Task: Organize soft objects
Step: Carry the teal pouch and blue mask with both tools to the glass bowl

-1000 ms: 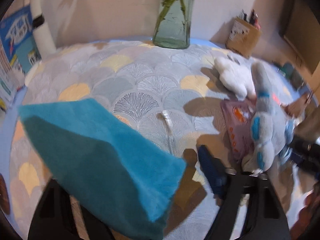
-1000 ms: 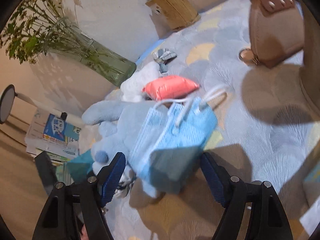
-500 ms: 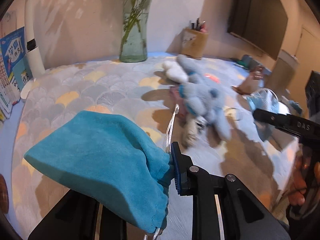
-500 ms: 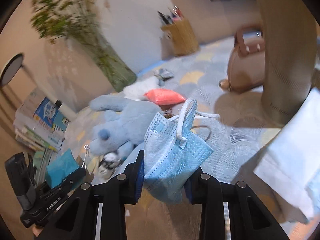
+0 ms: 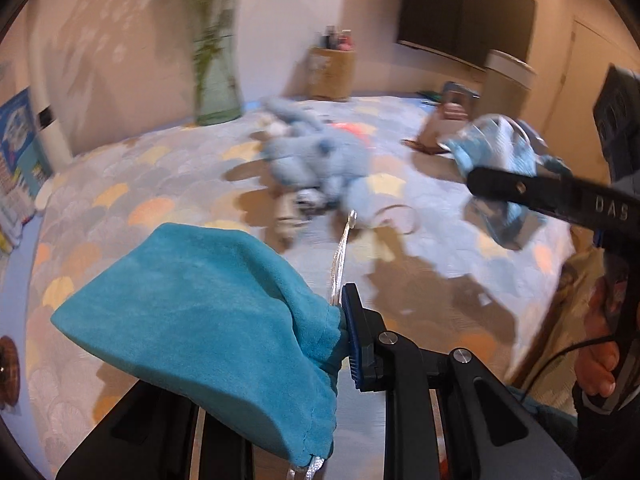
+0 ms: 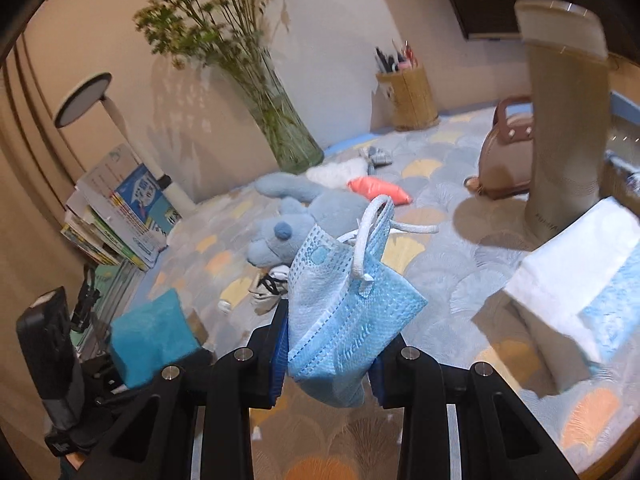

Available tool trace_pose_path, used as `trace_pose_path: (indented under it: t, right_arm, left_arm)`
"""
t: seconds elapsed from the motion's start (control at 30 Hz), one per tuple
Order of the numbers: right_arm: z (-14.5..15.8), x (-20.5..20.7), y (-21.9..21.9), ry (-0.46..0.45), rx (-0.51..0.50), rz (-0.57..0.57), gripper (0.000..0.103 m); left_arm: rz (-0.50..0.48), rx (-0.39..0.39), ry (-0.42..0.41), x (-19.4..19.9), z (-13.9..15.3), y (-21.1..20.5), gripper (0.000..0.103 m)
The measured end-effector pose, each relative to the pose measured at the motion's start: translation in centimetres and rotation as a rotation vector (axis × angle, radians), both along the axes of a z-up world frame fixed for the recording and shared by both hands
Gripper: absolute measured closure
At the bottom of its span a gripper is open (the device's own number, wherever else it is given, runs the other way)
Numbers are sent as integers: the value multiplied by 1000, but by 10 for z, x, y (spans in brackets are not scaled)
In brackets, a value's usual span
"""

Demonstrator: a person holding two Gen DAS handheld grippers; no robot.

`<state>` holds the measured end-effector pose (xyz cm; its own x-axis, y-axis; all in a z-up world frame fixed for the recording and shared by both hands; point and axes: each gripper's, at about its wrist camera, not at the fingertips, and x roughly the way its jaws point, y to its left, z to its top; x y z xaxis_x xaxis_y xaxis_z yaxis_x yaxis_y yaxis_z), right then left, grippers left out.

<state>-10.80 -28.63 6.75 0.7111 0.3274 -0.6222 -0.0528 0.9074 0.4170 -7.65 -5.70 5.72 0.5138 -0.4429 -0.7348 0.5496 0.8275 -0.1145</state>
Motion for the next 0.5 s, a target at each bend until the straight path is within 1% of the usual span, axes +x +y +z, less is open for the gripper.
trace_pose_path:
  t: [0.17, 0.3, 0.4, 0.43, 0.5]
  right_arm:
    - [21, -20, -21, -27, 9, -42, 71]
    - [28, -36, -47, -22, 42, -96, 71]
    - [32, -49, -71, -27, 47, -159, 71]
    - [33, -54, -80, -29, 32, -193, 71]
    - [38, -64, -100, -37, 4, -262, 71]
  left_arm:
    - [-94, -15, -47, -23, 24, -42, 83]
    - [-178, -22, -90, -39, 46, -79, 83]
    - [-248, -46, -97, -48, 59, -107, 83]
    - [-285, -50, -93, -50, 62, -119, 83]
    - [-322, -40, -103, -55, 66, -141, 83]
